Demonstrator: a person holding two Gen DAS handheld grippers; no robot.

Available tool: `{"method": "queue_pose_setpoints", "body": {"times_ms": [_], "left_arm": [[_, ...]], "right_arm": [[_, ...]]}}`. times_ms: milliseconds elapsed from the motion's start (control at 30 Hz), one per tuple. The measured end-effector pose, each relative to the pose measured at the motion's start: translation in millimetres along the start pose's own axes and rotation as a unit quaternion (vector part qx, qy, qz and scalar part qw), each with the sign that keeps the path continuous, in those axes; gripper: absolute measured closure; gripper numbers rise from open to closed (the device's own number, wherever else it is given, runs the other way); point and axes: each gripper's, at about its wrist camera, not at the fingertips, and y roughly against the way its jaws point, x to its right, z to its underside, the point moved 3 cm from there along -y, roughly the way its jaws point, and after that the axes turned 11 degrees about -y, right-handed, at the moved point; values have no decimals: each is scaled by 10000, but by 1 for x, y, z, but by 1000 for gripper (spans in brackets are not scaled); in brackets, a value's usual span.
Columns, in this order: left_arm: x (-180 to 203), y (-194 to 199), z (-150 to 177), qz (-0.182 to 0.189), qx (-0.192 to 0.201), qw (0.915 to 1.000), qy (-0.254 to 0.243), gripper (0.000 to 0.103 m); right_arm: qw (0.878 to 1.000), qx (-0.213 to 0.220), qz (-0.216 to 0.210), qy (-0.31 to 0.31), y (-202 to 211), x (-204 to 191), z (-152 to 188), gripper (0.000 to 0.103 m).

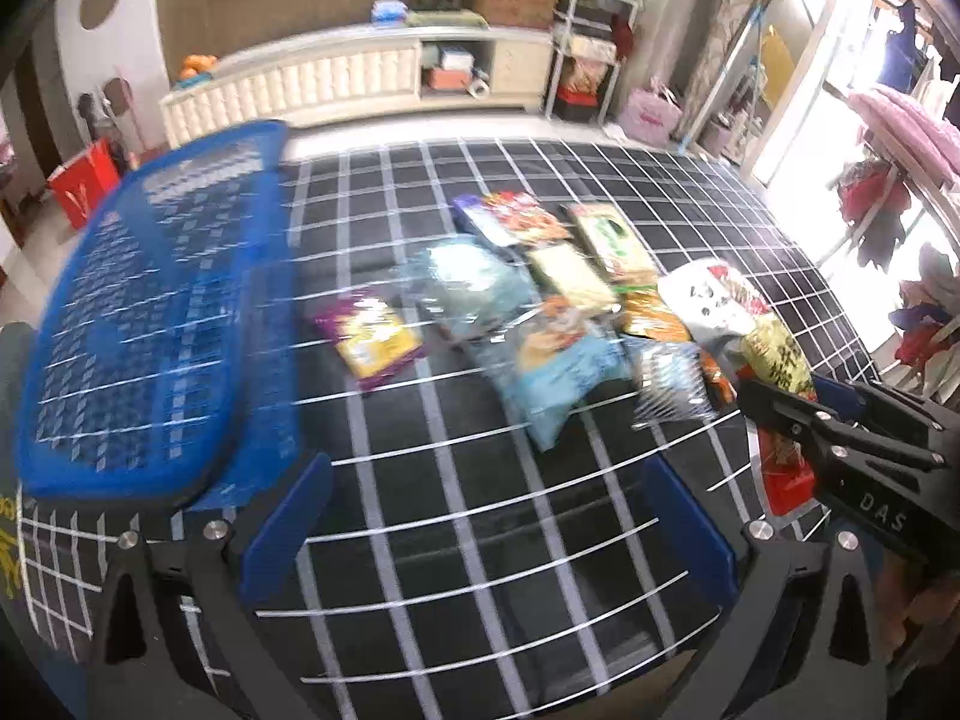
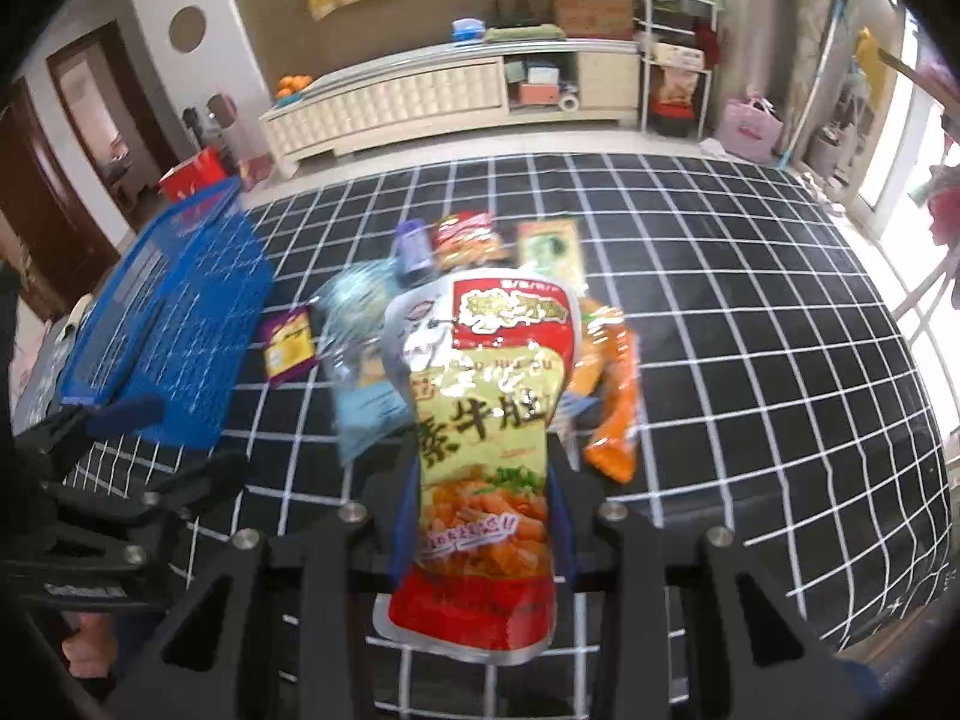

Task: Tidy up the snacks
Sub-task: 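Grasp the blue Dan Huang Su pastry bag with the left tool while the right tool holds the pouch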

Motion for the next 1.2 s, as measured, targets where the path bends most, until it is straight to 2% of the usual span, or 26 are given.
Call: {"method": "queue_pose_setpoints", "body": {"times_ms": [167,300,500,667,833,933,1000,1033,1067,1200], "left_arm": [[22,-39,-33,-11,-387,9991,198,0],[23,-72,-49,-107,-654,9963,548,0],[21,-112,-62,-100,-1032,9895,1010,0],[17,-136,-63,-479,-1414,9811,1229,0],[10,-164,-55,-329,-1615,9736,1577,0],[13,-175,-50,-385,-1768,9712,1551,0],[21,-182,-50,-524,-1781,9736,1329,0],[26,-184,-49,-595,-1761,9747,1239,4],[28,-181,-49,-636,-1667,9764,1216,14],[35,-174,-45,-523,-1521,9802,1156,22]], "right_arm": [[9999,27,94,-63,-15,14,-19,62],[9997,17,221,-56,-30,24,-28,62],[9998,0,187,-90,-43,38,-37,62],[9999,-9,109,-86,-49,41,-38,62],[9998,-85,105,-132,-55,45,-37,62],[9996,-160,80,-201,-57,49,-36,62],[9996,-139,98,-209,-55,50,-35,62],[9997,-131,104,-204,-53,50,-35,62],[9997,-120,109,-198,-51,50,-35,62],[9997,-96,126,-181,-44,48,-34,62]]}}
